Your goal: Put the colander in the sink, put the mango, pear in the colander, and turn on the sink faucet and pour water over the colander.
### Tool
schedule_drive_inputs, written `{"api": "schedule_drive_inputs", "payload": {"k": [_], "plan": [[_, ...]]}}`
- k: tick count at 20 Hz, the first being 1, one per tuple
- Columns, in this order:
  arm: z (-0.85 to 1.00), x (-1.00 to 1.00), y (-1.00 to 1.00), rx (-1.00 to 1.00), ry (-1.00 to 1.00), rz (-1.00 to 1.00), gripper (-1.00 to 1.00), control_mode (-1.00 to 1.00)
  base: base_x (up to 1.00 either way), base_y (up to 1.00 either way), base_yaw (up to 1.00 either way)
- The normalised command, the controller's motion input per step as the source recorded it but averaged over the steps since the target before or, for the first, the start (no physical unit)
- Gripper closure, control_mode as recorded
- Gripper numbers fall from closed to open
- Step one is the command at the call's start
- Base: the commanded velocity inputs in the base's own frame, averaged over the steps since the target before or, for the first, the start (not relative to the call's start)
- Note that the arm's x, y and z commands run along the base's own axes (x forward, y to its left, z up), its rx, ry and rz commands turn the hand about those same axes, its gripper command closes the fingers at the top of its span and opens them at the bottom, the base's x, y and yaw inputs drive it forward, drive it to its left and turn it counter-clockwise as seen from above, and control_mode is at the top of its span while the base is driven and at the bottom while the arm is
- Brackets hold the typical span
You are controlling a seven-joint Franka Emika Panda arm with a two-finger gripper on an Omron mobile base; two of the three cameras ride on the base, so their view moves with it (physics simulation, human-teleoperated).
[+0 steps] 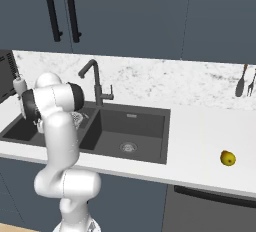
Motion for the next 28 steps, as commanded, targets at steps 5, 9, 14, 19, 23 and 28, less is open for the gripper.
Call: {"api": "schedule_drive_inputs", "payload": {"k": [5,9,14,19,23,28], "plan": [[-0.24,0.13,0.16,0.03,0.01,0.00,1.00,-1.00,0.00,0.00,0.00],[-0.23,0.20,0.01,0.00,0.00,0.00,1.00,-1.00,0.00,0.00,0.00],[-0.24,0.14,0.00,0.00,0.04,0.00,1.00,-1.00,0.00,0.00,0.00],[-0.14,0.07,0.00,0.00,0.09,0.00,1.00,-1.00,0.00,0.00,0.00],[-0.02,0.00,0.00,0.00,0.09,0.00,-1.00,-1.00,0.00,0.00,0.00],[0.02,0.00,0.00,-0.02,0.02,0.00,-1.00,-1.00,0.00,0.00,0.00]]}}
